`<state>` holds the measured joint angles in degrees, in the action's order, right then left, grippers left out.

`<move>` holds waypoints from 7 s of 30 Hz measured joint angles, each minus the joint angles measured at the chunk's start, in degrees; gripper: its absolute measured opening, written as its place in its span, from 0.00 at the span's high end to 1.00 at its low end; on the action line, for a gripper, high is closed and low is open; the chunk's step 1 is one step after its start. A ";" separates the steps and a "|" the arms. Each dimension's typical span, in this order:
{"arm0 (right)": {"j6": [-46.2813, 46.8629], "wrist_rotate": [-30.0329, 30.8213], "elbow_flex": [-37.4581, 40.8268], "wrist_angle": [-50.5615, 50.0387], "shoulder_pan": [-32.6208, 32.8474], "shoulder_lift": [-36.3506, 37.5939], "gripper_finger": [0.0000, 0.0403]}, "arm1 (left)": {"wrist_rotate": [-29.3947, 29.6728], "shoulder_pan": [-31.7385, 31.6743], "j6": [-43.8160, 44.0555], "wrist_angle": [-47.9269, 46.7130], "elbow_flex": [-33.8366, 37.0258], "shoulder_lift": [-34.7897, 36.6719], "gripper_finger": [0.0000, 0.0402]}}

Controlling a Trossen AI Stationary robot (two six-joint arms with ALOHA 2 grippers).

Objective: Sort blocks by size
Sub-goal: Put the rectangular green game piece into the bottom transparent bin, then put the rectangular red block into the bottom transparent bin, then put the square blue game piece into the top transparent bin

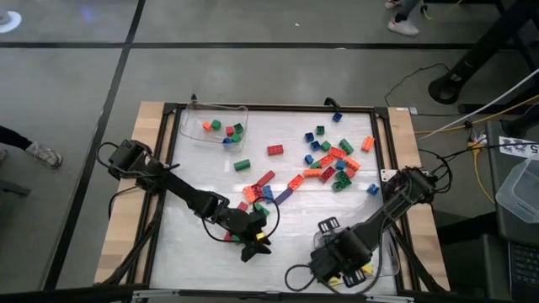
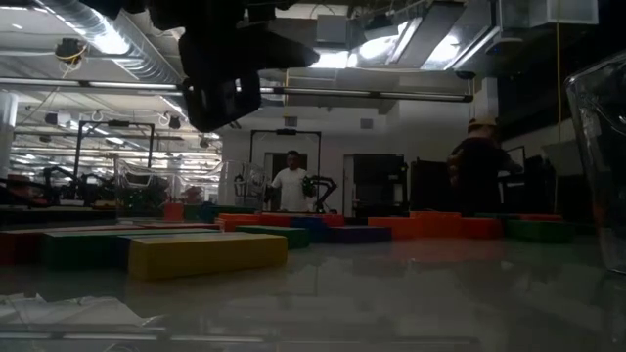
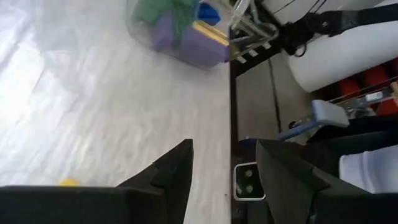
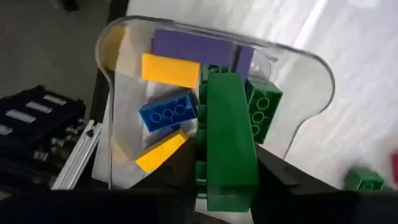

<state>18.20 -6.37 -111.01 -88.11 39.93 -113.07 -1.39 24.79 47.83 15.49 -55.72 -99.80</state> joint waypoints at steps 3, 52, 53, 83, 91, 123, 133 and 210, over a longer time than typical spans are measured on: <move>4.30 1.15 1.67 0.01 1.11 0.08 0.67 | 0.05 -0.70 -2.27 -3.70 0.00 2.05 0.60; 13.02 1.84 7.57 4.60 1.67 0.06 0.42 | 20.01 -1.30 5.42 -45.40 -1.02 1.41 0.60; 13.02 1.84 7.57 4.62 1.67 0.06 0.42 | 20.09 -1.30 5.42 -45.22 -1.23 1.70 0.60; 13.02 1.86 7.62 5.81 1.72 0.06 0.42 | 21.33 -1.19 4.99 -42.27 0.09 -3.14 0.60; 10.08 3.04 7.62 5.93 1.74 0.06 0.42 | 19.39 -1.36 6.96 -42.45 -0.12 -1.81 0.72; -5.29 39.28 -1.82 4.35 3.28 0.08 0.42 | 2.78 -1.65 -6.11 -4.68 -3.43 4.34 0.70; -26.14 39.96 -1.32 25.00 0.78 -0.27 0.42 | 1.53 -0.47 -8.00 2.54 -3.43 4.34 0.70; 44.63 16.65 -1.31 -1.87 11.68 -5.98 0.77 | 1.49 -36.68 -52.80 8.66 -12.29 -13.03 0.47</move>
<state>62.84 10.28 -112.32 -89.98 51.62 -119.06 0.10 -11.89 -4.97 24.15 -68.01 -112.83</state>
